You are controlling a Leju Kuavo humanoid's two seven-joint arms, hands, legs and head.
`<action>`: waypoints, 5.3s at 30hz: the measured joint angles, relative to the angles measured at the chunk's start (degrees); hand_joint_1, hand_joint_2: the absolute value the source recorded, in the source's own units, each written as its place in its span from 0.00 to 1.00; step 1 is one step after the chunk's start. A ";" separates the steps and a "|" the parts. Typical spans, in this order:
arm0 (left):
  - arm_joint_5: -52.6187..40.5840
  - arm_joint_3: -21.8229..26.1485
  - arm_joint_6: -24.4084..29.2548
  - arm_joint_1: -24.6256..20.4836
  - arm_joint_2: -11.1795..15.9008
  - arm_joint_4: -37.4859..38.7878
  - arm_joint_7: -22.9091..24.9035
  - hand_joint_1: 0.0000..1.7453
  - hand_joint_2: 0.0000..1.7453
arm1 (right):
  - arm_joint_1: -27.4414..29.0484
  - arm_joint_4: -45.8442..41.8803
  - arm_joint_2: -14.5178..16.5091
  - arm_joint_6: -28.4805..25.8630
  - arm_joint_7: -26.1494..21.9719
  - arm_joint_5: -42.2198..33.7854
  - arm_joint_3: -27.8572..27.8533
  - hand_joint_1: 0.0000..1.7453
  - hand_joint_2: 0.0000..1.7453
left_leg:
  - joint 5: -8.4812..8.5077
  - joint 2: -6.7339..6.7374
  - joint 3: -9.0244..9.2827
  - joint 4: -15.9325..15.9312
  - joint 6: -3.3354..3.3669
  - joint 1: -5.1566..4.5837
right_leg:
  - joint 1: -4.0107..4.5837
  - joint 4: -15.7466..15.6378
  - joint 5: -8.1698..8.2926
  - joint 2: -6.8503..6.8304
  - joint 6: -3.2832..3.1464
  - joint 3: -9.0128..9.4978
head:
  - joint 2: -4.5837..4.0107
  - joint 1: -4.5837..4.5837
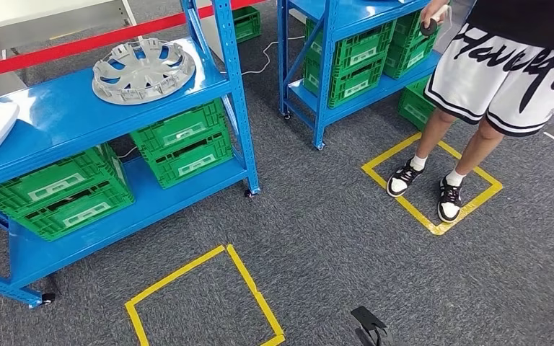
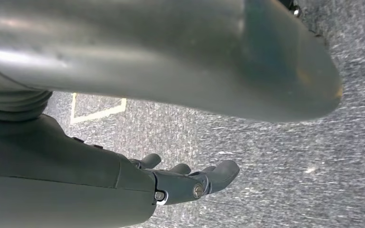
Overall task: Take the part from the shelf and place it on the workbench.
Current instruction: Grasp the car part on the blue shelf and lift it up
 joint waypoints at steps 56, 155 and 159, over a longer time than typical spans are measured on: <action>-3.18 0.52 -0.38 -2.47 -3.84 -0.81 0.03 0.00 0.00 | -0.43 0.00 0.53 0.00 0.83 -1.46 0.20 0.00 0.00 | -3.25 0.03 5.07 -1.70 -0.20 -0.18 | -0.05 0.18 1.27 -0.28 -0.11 -1.78 | 0.00 -0.37; -1.29 6.50 -29.72 -1.37 -5.17 0.20 -2.92 0.00 1.00 | -0.47 0.00 0.46 0.00 0.72 -1.25 -0.72 0.00 0.00 | 4.94 -0.19 4.93 -11.75 1.80 -0.42 | 0.55 -2.27 0.86 -0.10 1.21 0.67 | 0.00 -0.38; -1.29 6.48 -34.05 -1.39 -5.05 0.31 -3.54 0.00 1.00 | -0.47 0.00 0.47 0.00 0.73 -1.37 -0.72 0.00 0.00 | 4.94 -0.20 4.93 -11.75 1.79 -0.42 | 0.59 -2.27 0.86 -0.11 1.20 0.67 | 0.00 -0.38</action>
